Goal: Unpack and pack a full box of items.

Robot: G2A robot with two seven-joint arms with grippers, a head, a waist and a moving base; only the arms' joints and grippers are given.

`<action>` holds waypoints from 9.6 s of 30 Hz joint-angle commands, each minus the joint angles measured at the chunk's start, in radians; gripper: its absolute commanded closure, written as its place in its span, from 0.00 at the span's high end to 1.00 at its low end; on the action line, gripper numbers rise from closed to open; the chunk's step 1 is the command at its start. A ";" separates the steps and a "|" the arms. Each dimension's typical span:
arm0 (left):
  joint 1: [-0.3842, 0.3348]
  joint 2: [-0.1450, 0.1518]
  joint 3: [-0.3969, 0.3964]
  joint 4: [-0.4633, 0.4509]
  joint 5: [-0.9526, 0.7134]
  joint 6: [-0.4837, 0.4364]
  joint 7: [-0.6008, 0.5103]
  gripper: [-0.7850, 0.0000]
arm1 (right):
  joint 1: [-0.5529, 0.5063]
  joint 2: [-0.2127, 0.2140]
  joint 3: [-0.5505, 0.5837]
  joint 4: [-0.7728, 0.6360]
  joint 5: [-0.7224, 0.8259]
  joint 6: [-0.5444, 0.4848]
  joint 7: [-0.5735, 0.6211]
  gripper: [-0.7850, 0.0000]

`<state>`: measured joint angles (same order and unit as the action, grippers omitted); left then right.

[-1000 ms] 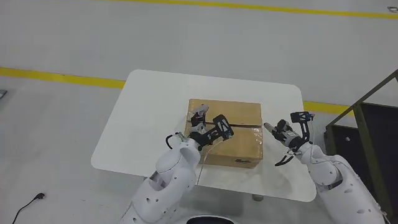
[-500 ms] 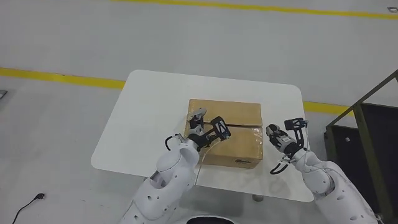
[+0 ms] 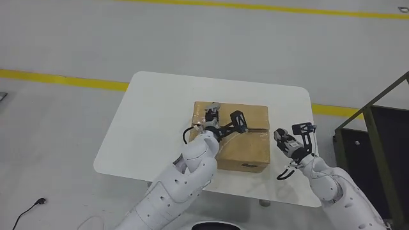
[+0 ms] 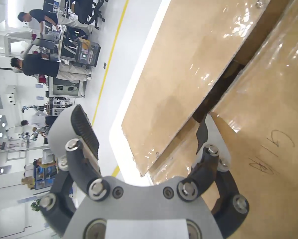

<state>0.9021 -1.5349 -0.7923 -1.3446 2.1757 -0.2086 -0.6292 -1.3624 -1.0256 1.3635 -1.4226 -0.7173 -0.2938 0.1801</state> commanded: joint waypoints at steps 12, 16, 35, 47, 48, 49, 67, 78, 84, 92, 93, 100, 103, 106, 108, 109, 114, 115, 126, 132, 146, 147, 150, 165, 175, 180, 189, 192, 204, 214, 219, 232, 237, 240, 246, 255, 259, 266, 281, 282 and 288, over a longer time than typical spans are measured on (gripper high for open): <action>-0.038 -0.025 0.020 0.080 0.092 0.077 0.090 0.00 | -0.013 -0.003 0.031 -0.018 0.010 -0.005 0.008 0.00; -0.032 -0.024 0.014 0.081 0.096 0.037 0.126 0.00 | -0.013 -0.004 0.038 -0.023 0.022 -0.009 0.005 0.00; 0.118 0.007 -0.082 -0.172 0.076 -0.176 0.134 0.00 | -0.098 0.000 0.148 -0.149 0.082 -0.043 -0.019 0.00; 0.136 0.014 -0.110 -0.255 0.117 -0.188 0.140 1.00 | -0.148 0.000 0.192 -0.225 0.083 -0.034 -0.006 0.03; 0.120 0.010 -0.107 -0.239 0.116 -0.175 0.139 1.00 | -0.148 -0.001 0.192 -0.225 0.083 -0.033 -0.005 0.02; 0.102 0.006 -0.102 -0.224 0.120 -0.151 0.141 1.00 | -0.148 -0.001 0.193 -0.226 0.082 -0.031 -0.005 0.01; -0.279 -0.130 0.013 0.381 0.019 0.206 0.104 1.00 | -0.160 -0.010 0.211 -0.241 0.106 0.001 -0.008 0.00; -0.377 -0.213 0.076 0.657 -0.019 0.292 0.092 1.00 | -0.143 -0.016 0.201 -0.235 0.111 -0.003 0.010 0.00; -0.392 -0.241 0.087 0.717 -0.029 0.313 0.111 1.00 | -0.137 -0.019 0.200 -0.229 0.117 -0.010 0.019 0.00; -0.359 -0.228 0.029 0.608 -0.065 0.279 0.152 1.00 | -0.133 -0.023 0.200 -0.219 0.146 -0.024 0.023 0.00; -0.342 -0.220 0.017 0.566 -0.065 0.258 0.156 1.00 | -0.132 -0.023 0.201 -0.218 0.150 -0.028 0.023 0.00; -0.108 -0.132 -0.141 0.107 -0.048 -0.020 0.112 1.00 | -0.125 -0.025 0.201 -0.210 0.158 -0.047 0.034 0.00; 0.030 -0.095 -0.226 -0.117 -0.067 -0.203 0.098 1.00 | -0.120 -0.026 0.196 -0.205 0.161 -0.052 0.040 0.00; 0.136 -0.071 -0.297 -0.266 -0.109 -0.348 0.075 1.00 | -0.116 -0.027 0.192 -0.200 0.158 -0.056 0.044 0.00; 0.180 -0.060 -0.327 -0.321 -0.150 -0.438 0.060 1.00 | -0.112 -0.028 0.188 -0.195 0.157 -0.057 0.047 0.01; 0.196 -0.057 -0.344 -0.339 -0.181 -0.476 0.053 1.00 | -0.110 -0.028 0.186 -0.193 0.156 -0.058 0.048 0.01; 0.224 -0.049 -0.407 -0.376 -0.404 -0.635 0.011 1.00 | -0.104 -0.030 0.183 -0.188 0.153 -0.057 0.051 0.01; 0.224 -0.049 -0.407 -0.376 -0.404 -0.635 0.011 1.00 | -0.103 -0.031 0.183 -0.188 0.153 -0.056 0.052 0.01; 0.227 -0.049 -0.407 -0.373 -0.408 -0.629 0.015 1.00 | -0.092 -0.035 0.169 -0.180 0.143 -0.045 0.056 0.02; 0.160 -0.055 -0.410 -0.204 -0.649 -0.669 -0.112 1.00 | -0.087 -0.037 0.166 -0.173 0.143 -0.047 0.058 0.02; -0.115 -0.051 -0.259 0.115 -1.108 -0.609 -0.373 1.00 | -0.097 -0.040 0.177 -0.154 0.154 -0.059 0.052 0.02; -0.133 -0.049 -0.238 0.136 -1.128 -0.602 -0.380 1.00 | -0.096 -0.041 0.177 -0.151 0.154 -0.060 0.052 0.02; -0.182 -0.041 -0.187 0.195 -1.191 -0.584 -0.398 1.00 | -0.091 -0.042 0.174 -0.140 0.153 -0.057 0.055 0.02; -0.355 0.005 0.021 0.347 -1.656 -0.486 -0.497 1.00 | -0.068 -0.046 0.164 -0.104 0.152 -0.050 0.064 0.04; -0.422 0.037 0.129 0.398 -1.652 -0.482 -0.500 1.00 | -0.055 -0.049 0.159 -0.092 0.153 -0.050 0.068 0.03; -0.430 0.029 0.151 0.431 -1.683 -0.488 -0.494 1.00 | -0.049 -0.051 0.157 -0.083 0.155 -0.048 0.071 0.03; -0.465 0.029 0.214 0.428 -1.803 -0.458 -0.524 1.00 | -0.026 -0.055 0.141 -0.056 0.166 -0.052 0.085 0.05; -0.480 0.038 0.233 0.415 -1.832 -0.450 -0.532 1.00 | -0.015 -0.056 0.136 -0.048 0.174 -0.058 0.089 0.05; -0.500 0.077 0.301 0.371 -1.895 -0.449 -0.533 1.00 | 0.033 -0.063 0.092 -0.010 0.212 -0.098 0.148 0.14; -0.514 0.103 0.326 0.332 -1.919 -0.454 -0.528 1.00 | 0.084 -0.072 0.031 0.036 0.226 -0.069 0.218 0.47; -0.516 0.114 0.337 0.299 -1.931 -0.457 -0.525 1.00 | 0.115 -0.078 0.001 0.069 0.229 -0.035 0.250 0.45; -0.516 0.176 0.367 0.139 -1.992 -0.445 -0.537 1.00 | 0.174 -0.093 -0.050 0.141 0.250 0.035 0.263 0.30; -0.508 0.219 0.369 0.033 -2.033 -0.435 -0.547 1.00 | 0.182 -0.095 -0.052 0.148 0.253 0.034 0.256 0.31; -0.498 0.248 0.362 -0.029 -2.052 -0.426 -0.556 1.00 | 0.183 -0.096 -0.051 0.148 0.256 0.033 0.251 0.34; -0.460 0.307 0.348 -0.143 -2.054 -0.410 -0.572 1.00 | 0.169 -0.095 -0.034 0.128 0.280 0.011 0.230 0.42; -0.403 0.370 0.334 -0.227 -2.065 -0.400 -0.582 1.00 | 0.061 -0.075 0.085 -0.045 0.375 -0.071 0.241 0.60; -0.389 0.389 0.332 -0.259 -2.055 -0.406 -0.576 1.00 | 0.001 -0.066 0.138 -0.133 0.451 -0.108 0.283 0.55; -0.368 0.420 0.335 -0.308 -2.059 -0.419 -0.563 1.00 | -0.059 -0.052 0.187 -0.204 0.596 -0.196 0.435 0.00; -0.316 0.480 0.264 -0.346 -2.041 -0.431 -0.531 1.00 | -0.100 -0.019 0.172 -0.177 0.751 -0.431 0.809 0.00; -0.310 0.485 0.251 -0.350 -2.036 -0.430 -0.524 1.00 | -0.104 -0.017 0.167 -0.177 0.760 -0.448 0.821 0.00; -0.273 0.512 0.181 -0.381 -2.008 -0.417 -0.502 1.00 | -0.125 0.003 0.130 -0.209 0.775 -0.490 0.857 0.00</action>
<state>0.6234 -1.0273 -0.6000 -1.7211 0.1640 -0.6266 -1.1335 -1.4841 -1.0277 1.5011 -1.6242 0.0647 -0.7842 1.0391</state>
